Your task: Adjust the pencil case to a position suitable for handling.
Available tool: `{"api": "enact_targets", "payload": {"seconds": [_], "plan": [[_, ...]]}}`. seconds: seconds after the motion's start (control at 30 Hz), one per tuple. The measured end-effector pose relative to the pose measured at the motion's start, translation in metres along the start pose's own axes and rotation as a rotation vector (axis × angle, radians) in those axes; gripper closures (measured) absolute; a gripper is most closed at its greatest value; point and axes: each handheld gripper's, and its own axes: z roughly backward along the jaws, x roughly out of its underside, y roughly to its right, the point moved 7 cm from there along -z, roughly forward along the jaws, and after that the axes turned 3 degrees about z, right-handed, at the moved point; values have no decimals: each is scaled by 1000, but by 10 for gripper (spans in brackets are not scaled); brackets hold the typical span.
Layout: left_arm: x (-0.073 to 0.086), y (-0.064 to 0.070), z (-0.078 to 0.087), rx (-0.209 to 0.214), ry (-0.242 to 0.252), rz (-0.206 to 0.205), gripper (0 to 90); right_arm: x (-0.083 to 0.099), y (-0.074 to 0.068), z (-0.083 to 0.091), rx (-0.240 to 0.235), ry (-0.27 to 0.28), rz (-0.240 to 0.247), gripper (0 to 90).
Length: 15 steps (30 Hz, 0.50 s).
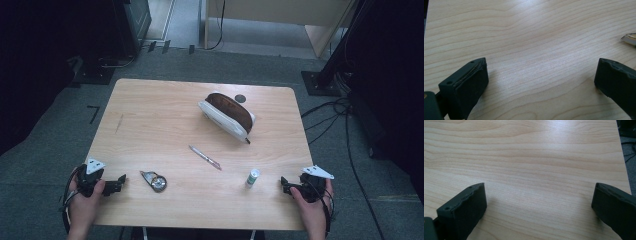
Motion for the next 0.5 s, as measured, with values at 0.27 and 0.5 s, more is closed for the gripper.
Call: {"api": "enact_targets", "payload": {"seconds": [0.27, 0.5], "plan": [[0, 0, 0, -2, -2, 0, 0, -1, -2, 0, -10, 4, 1, 27], [0, 0, 0, -3, -2, 0, 0, -25, -9, 16, -55, 106, -31, 315]]}}
